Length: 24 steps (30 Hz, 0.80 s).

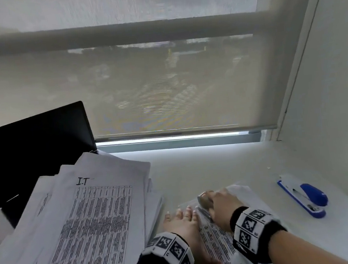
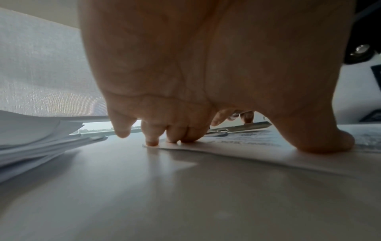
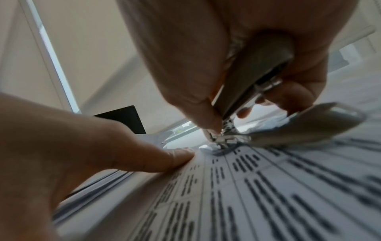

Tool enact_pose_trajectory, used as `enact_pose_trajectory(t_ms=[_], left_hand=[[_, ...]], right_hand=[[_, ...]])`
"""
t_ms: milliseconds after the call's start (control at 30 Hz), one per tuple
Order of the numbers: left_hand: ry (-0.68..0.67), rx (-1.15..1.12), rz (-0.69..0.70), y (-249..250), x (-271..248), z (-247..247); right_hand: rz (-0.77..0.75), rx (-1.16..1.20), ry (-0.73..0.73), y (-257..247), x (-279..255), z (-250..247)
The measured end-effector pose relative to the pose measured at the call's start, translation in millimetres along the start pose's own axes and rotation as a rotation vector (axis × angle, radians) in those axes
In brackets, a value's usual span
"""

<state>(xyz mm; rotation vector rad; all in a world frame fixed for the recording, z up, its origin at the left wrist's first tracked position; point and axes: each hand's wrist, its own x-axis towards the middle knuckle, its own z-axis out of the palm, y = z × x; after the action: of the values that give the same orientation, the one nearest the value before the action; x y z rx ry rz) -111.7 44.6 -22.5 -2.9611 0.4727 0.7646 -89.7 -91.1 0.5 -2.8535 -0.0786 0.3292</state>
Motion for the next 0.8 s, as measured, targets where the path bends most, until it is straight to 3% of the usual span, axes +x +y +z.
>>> enact_pose_trajectory(t_ms=[267, 433, 633, 800], left_hand=[[0.033, -0.006, -0.018, -3, 10, 1], [-0.023, 0.024, 0.006, -2, 5, -5], [-0.039, 0.103, 0.058, 4, 0, -13], [-0.033, 0.13, 0.056, 7, -3, -14]], right_hand=[[0.171, 0.179, 0.107, -19, 34, 14], [0.091, 0.211, 0.19, 5, 27, 2], [-0.029, 0.082, 0.079, 55, -13, -2], [0.051, 0.052, 0.047, 44, -9, 3]])
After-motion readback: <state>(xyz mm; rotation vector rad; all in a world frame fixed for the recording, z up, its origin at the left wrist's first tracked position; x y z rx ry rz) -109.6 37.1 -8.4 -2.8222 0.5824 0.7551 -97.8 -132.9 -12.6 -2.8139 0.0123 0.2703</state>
